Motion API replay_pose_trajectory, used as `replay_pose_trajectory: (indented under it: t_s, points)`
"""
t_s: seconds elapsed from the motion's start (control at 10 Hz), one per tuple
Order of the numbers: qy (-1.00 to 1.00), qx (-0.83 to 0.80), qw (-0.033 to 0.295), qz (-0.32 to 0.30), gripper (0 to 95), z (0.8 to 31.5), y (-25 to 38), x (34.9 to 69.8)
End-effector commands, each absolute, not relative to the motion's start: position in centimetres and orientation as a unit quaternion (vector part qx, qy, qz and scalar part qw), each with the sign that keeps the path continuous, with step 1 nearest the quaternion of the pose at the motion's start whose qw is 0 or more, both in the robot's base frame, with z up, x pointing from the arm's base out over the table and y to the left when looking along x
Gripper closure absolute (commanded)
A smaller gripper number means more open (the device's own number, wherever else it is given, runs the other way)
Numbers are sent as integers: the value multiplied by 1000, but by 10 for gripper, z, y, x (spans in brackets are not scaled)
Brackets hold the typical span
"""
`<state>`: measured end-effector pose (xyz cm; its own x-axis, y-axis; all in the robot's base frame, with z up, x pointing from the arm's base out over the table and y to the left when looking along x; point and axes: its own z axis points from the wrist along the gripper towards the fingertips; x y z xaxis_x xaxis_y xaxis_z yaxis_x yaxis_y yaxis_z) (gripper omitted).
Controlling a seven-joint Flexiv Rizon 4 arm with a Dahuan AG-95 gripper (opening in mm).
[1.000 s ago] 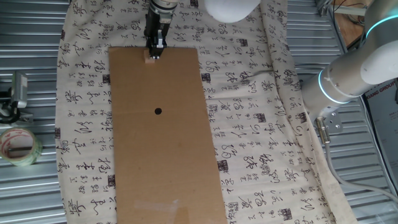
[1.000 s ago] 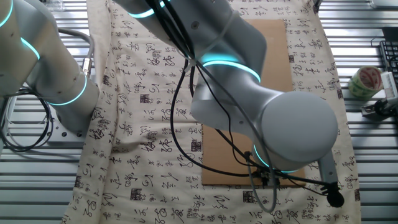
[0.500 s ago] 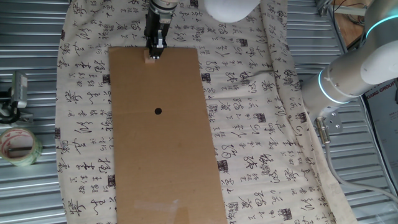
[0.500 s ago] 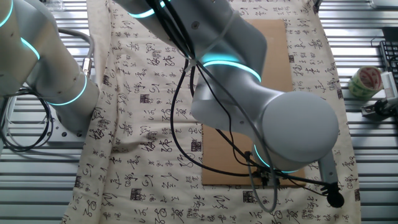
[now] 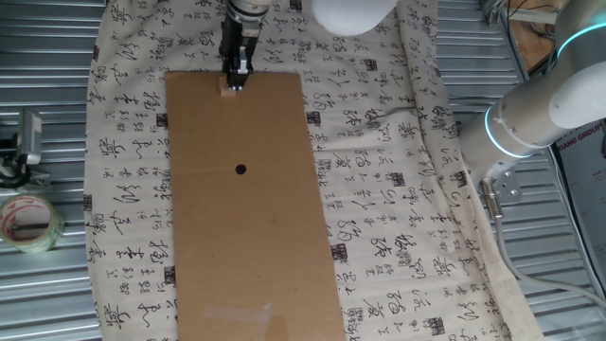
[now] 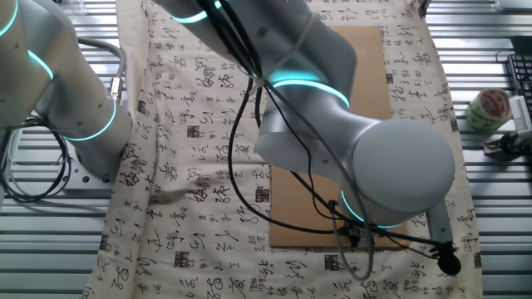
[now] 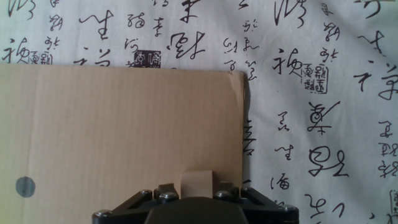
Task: Grab the block and place it at the designated location
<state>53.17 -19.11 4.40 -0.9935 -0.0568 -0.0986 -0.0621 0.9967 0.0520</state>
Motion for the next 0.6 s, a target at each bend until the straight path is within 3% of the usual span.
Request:
replay_pose_trajectory:
  t_s: [0.1,0.6]
  points:
    - [998,-28,48,25,570,45,-191,531]
    - [998,-28,48,21,570,43,-191,528]
